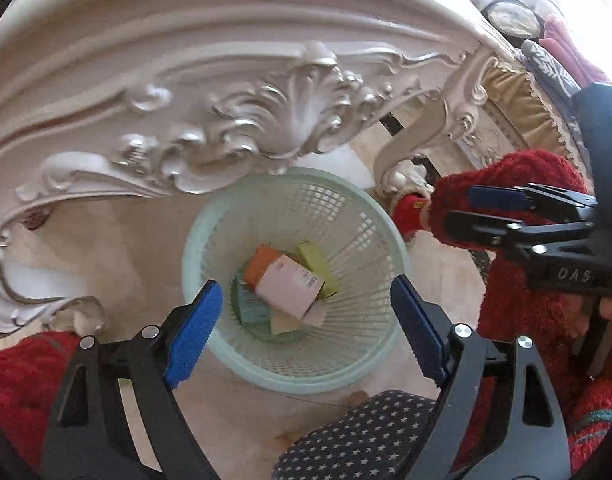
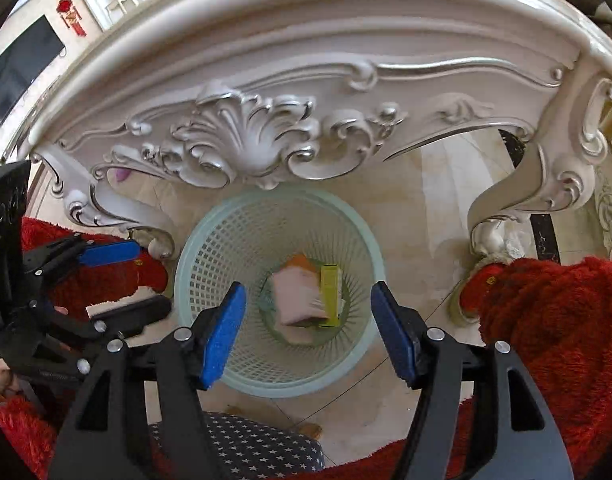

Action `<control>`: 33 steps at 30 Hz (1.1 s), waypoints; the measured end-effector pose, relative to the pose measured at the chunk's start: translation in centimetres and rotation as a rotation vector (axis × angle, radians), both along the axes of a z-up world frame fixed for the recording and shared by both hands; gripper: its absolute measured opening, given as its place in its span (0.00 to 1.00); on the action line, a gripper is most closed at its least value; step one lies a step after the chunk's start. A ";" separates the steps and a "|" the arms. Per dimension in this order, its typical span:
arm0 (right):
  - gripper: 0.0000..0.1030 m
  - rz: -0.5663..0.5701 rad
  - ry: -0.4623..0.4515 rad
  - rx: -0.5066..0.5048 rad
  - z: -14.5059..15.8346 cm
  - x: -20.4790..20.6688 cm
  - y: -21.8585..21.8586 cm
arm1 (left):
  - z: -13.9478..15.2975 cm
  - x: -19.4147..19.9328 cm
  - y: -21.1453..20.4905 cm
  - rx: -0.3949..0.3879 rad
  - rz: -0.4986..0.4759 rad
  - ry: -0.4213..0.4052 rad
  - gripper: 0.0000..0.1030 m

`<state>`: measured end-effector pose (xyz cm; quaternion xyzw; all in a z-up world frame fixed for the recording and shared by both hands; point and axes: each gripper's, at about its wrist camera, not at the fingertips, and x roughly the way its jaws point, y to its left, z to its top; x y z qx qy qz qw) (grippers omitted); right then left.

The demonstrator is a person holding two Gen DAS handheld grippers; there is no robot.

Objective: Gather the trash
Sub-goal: 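Carry the bagged orange and pink-white box to the wastebasket and release both, then grasp the red box with the left tool while the right grasps the pink box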

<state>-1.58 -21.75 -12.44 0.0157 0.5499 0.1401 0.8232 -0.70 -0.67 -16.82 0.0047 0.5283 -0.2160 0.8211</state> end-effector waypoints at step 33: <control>0.75 0.463 -0.467 -0.139 15.6 31.3 0.8 | 16.3 28.6 -2.8 0.133 0.175 -0.227 0.81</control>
